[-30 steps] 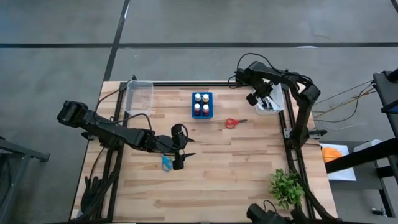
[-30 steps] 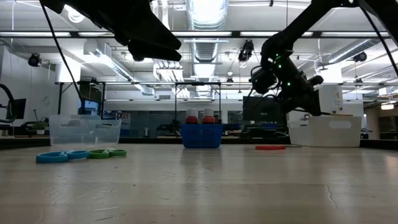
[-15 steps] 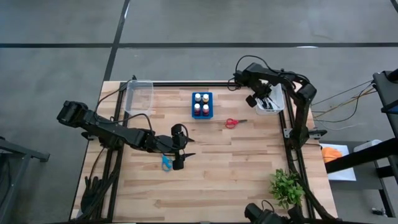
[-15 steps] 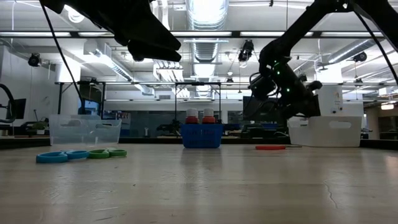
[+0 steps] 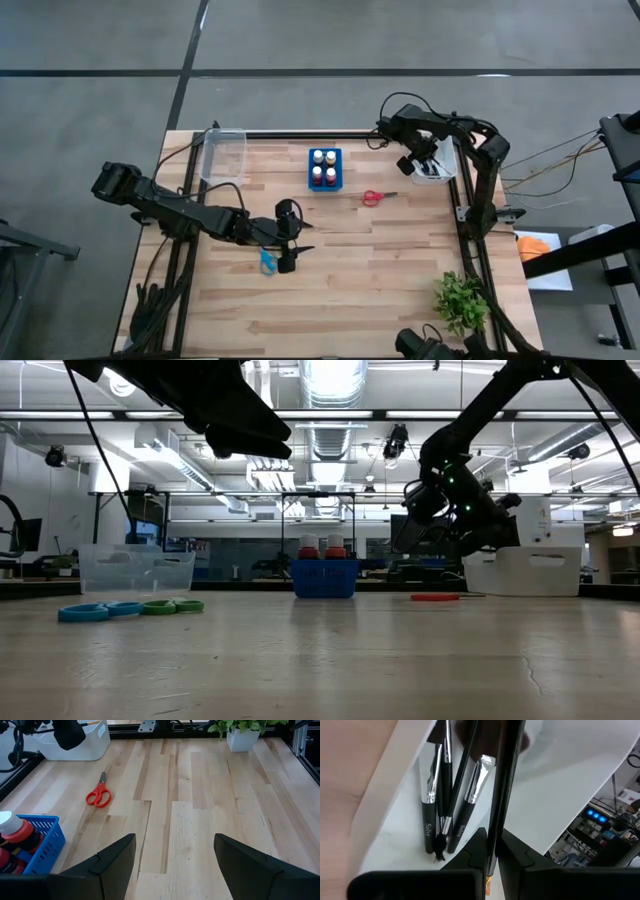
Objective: Pick & Place Paint Supplies
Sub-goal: Put the black eyebrow brush into the white bin, then put the red scissors into the transparent bin
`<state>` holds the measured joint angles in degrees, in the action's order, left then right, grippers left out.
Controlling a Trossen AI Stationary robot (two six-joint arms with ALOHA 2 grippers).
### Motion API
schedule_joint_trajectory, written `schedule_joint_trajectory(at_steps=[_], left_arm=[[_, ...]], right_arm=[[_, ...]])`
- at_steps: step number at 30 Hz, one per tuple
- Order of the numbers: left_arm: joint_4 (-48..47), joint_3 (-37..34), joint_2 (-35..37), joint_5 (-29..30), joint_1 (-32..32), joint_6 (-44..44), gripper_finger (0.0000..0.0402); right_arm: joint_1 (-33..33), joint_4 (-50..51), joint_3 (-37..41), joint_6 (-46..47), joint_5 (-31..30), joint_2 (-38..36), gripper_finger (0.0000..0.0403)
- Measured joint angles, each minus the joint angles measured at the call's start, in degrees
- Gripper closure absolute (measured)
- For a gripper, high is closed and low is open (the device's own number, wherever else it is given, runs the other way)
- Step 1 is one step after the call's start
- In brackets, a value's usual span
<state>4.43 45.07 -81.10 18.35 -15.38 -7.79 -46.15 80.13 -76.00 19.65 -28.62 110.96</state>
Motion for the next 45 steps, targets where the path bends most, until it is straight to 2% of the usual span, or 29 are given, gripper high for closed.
schedule_joint_trajectory(at_steps=[9,18,22,27,33,36,39,42,45], left_arm=[[0.0,0.0,0.0,0.0,0.0,0.0,0.0122],[0.0,0.0,0.0,0.0,0.0,0.3,0.0122],[0.0,0.0,0.0,0.0,0.0,0.3,0.0122],[0.0,0.0,0.0,0.0,0.0,0.5,0.0122],[0.0,-0.1,0.0,0.0,0.0,1.8,0.0122],[0.0,-0.1,0.0,0.0,0.0,1.8,0.0122],[0.0,-0.1,0.0,0.0,0.0,1.8,0.0122],[0.0,-0.1,0.0,0.0,0.0,1.8,0.0122],[0.0,-0.1,0.0,0.0,0.0,1.8,0.0122]], right_arm=[[0.0,-0.7,0.4,-0.5,-1.2,0.0,0.0375],[0.0,-1.0,0.4,-1.3,-1.4,-0.3,0.0265],[0.2,-1.1,0.4,-1.7,-1.3,-1.3,0.023],[0.7,-1.0,0.4,-1.9,-1.4,-5.1,0.0213],[5.0,-2.4,0.4,-3.0,-0.7,-14.3,0.0212],[8.3,-6.6,0.8,-3.7,3.5,-20.3,0.0211],[13.2,-13.0,2.0,-6.1,10.3,-26.2,0.0211],[19.5,-19.8,4.3,-8.5,16.4,-32.0,0.0211],[26.6,-26.0,7.9,-9.6,19.7,-37.2,0.0211]])
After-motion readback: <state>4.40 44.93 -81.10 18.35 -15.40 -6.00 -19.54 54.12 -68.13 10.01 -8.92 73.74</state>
